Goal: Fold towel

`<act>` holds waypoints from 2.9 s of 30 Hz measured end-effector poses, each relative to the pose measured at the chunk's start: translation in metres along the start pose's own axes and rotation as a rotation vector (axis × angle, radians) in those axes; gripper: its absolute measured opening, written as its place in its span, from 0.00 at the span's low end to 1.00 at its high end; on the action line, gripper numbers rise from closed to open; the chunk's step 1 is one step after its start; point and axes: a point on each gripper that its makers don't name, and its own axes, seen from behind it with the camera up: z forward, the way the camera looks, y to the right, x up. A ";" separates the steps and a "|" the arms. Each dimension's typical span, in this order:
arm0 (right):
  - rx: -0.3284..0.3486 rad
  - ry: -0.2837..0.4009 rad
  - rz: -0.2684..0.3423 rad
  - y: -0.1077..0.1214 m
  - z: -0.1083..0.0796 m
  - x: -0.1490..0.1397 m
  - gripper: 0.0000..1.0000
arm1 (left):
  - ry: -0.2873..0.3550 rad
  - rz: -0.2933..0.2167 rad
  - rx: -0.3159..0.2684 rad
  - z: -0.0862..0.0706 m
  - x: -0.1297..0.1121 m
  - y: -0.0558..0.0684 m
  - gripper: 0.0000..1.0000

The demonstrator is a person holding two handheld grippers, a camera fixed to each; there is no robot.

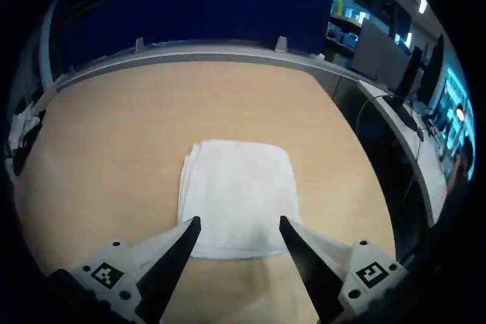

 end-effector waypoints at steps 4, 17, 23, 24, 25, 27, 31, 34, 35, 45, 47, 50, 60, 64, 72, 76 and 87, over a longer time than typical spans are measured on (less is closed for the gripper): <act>0.016 0.093 0.023 -0.010 -0.009 0.027 1.00 | 0.004 -0.002 0.000 -0.001 0.002 -0.001 0.94; 0.088 0.630 0.163 -0.059 -0.101 0.165 1.00 | 0.030 0.009 -0.007 0.004 0.011 0.002 0.94; 0.112 0.658 0.123 -0.084 -0.114 0.178 1.00 | 0.061 0.011 -0.016 0.005 0.018 0.005 0.94; 0.112 0.655 0.113 -0.088 -0.114 0.178 1.00 | 0.073 0.011 -0.015 0.005 0.021 0.005 0.94; 0.111 0.652 0.101 -0.092 -0.115 0.178 1.00 | 0.093 0.011 -0.012 0.005 0.026 0.003 0.94; 0.108 0.646 0.080 -0.099 -0.116 0.179 1.00 | 0.133 0.012 -0.005 0.005 0.036 0.000 0.94; 0.108 0.632 0.058 -0.114 -0.119 0.179 1.00 | 0.256 0.023 0.019 0.000 0.068 -0.007 0.94; 0.111 0.629 0.059 -0.127 -0.125 0.180 1.00 | 0.376 0.030 0.032 -0.010 0.098 -0.013 0.94; 0.113 0.631 0.061 -0.132 -0.127 0.180 1.00 | 0.418 0.030 0.037 -0.014 0.108 -0.015 0.94; 0.116 0.627 0.002 -0.174 -0.144 0.185 1.00 | 0.592 0.028 0.093 -0.030 0.150 -0.036 0.94; 0.119 0.628 -0.003 -0.179 -0.147 0.188 1.00 | 0.601 0.037 0.095 -0.030 0.152 -0.037 0.94; 0.125 0.625 0.004 -0.184 -0.152 0.192 1.00 | 0.615 0.052 0.102 -0.029 0.154 -0.039 0.94; 0.146 0.586 -0.017 -0.205 -0.163 0.202 1.00 | 0.683 0.103 0.139 -0.027 0.154 -0.042 0.94; 0.149 0.571 -0.022 -0.210 -0.162 0.209 1.00 | 0.711 0.122 0.161 -0.024 0.153 -0.049 0.94; 0.130 0.554 -0.032 -0.218 -0.154 0.226 1.00 | 0.727 0.142 0.187 -0.011 0.134 -0.065 0.94; 0.131 0.555 -0.046 -0.230 -0.148 0.232 1.00 | 0.733 0.144 0.200 -0.005 0.125 -0.078 0.94; 0.144 0.550 -0.106 -0.268 -0.126 0.227 1.00 | 0.745 0.142 0.225 0.016 0.095 -0.111 0.94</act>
